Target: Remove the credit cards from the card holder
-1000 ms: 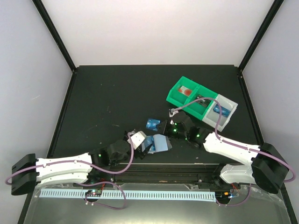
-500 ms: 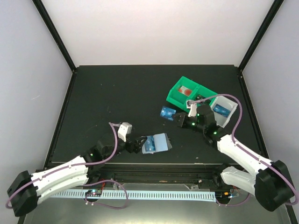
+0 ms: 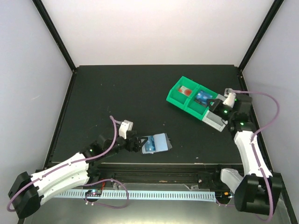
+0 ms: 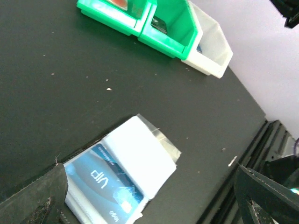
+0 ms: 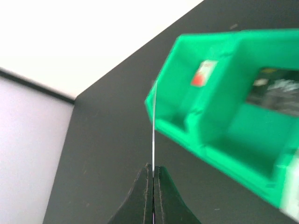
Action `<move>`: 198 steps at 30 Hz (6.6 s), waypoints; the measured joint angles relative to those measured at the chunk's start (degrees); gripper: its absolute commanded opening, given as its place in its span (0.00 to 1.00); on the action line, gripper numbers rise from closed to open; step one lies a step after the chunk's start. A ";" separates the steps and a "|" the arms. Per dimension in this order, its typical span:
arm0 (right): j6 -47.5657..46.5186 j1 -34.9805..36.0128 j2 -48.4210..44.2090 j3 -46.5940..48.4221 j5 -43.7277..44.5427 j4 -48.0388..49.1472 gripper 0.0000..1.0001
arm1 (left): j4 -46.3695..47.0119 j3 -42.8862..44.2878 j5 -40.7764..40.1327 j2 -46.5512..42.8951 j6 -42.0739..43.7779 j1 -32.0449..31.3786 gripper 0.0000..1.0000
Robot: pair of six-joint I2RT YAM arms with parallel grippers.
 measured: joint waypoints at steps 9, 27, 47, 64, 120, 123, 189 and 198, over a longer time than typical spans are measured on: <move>-6.91 -19.10 0.59 7.23 -3.21 -11.41 0.01 | -5.46 1.29 2.84 -1.29 -3.37 0.35 0.99; -13.79 -23.67 12.41 9.25 4.68 -19.30 0.01 | -11.91 1.46 6.40 -2.03 -5.07 0.37 0.99; -13.68 -23.71 28.11 15.08 4.24 -16.70 0.04 | -12.20 3.54 6.38 0.48 -6.05 0.37 0.99; -12.79 -23.26 36.96 19.82 4.09 -16.04 0.10 | -12.24 4.24 6.47 5.20 -6.01 0.37 0.99; -9.97 17.62 3.43 5.53 9.70 -18.62 0.33 | -2.32 5.79 10.23 22.40 -13.79 1.09 0.19; -8.41 22.84 4.15 3.78 9.55 -16.09 0.32 | -0.83 5.01 9.99 24.37 -14.05 1.14 0.08; 3.26 50.34 35.30 -0.90 12.96 12.28 0.29 | -0.44 3.02 5.29 29.16 -12.68 1.16 0.01; 5.66 48.74 37.35 -2.40 8.20 18.78 0.27 | -1.53 4.83 4.92 31.50 -12.44 1.18 0.02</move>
